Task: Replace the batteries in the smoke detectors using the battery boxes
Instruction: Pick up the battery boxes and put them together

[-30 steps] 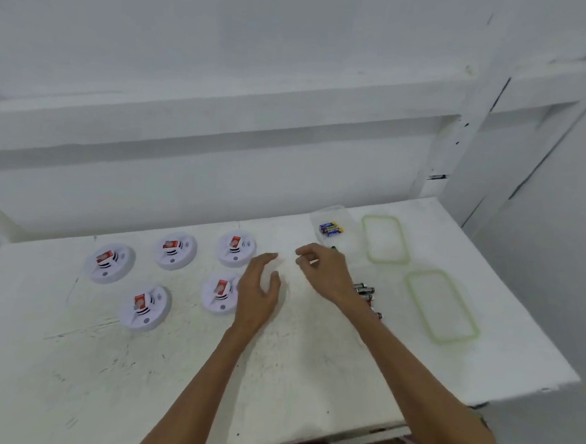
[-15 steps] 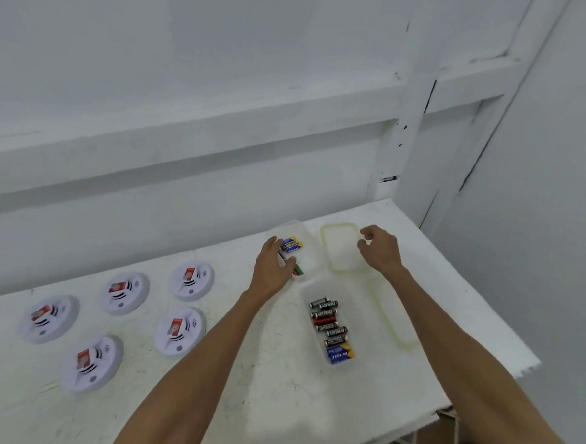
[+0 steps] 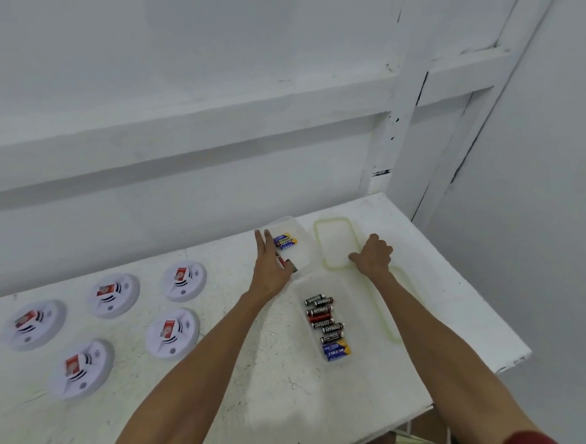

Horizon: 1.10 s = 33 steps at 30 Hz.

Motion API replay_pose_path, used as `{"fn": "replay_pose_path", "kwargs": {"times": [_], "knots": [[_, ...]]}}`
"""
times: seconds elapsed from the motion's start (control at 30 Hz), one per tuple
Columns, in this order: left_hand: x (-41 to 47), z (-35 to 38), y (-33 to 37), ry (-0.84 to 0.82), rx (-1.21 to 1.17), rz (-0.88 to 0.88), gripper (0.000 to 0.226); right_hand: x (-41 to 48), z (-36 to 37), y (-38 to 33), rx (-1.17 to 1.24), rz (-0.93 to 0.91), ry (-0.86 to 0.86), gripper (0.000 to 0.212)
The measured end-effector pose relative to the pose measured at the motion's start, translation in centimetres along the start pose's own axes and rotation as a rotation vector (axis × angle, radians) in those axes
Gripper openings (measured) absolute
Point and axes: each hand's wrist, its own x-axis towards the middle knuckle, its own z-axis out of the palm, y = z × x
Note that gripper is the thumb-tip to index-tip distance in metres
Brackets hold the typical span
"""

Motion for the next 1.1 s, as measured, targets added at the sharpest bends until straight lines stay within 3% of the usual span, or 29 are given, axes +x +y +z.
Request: {"fn": "replay_pose_path", "kwargs": {"times": [0.07,0.13,0.23,0.3,0.47,0.6,0.73,0.8,0.97,1.03,1.1], "knots": [[0.0,-0.1,0.1,-0.012,-0.038,-0.025,0.099,0.4,-0.3,0.0,0.054,0.033,-0.004,0.039],[0.0,-0.1,0.0,-0.019,-0.065,-0.032,0.101,0.7,-0.8,0.0,0.128,0.032,-0.022,0.038],[0.0,-0.2,0.0,-0.024,-0.078,-0.038,0.100,0.4,-1.5,-0.6,0.260,-0.036,0.020,0.018],[0.2,-0.2,-0.2,-0.036,-0.079,-0.035,0.100,-0.3,-1.9,-1.6,0.348,-0.069,0.063,0.033],[0.5,-0.5,-0.7,-0.037,-0.236,-0.086,0.098,-2.4,-1.3,-5.2,0.373,-0.261,0.087,0.030],[0.9,-0.9,-0.5,-0.006,-0.525,-0.199,0.078,-5.1,0.1,-8.1,0.347,-0.474,0.070,0.033],[1.5,-1.7,0.3,0.067,-0.834,-0.308,0.050,-8.2,2.0,-9.6,0.163,-0.631,0.066,0.042],[1.7,-2.3,0.3,0.067,-0.864,-0.322,0.046,-9.4,3.1,-9.5,0.080,-0.665,0.044,0.049],[1.6,-2.8,0.7,0.096,-0.816,-0.311,0.061,-10.6,4.7,-9.1,-0.033,-0.770,-0.108,0.064],[1.5,-2.4,0.6,0.127,-0.774,-0.297,0.059,-10.6,4.5,-9.0,0.008,-0.771,-0.129,0.060],[1.7,-2.1,0.0,0.156,-0.734,-0.288,0.058,-10.2,3.9,-8.8,0.119,-0.730,-0.045,0.046]]}}
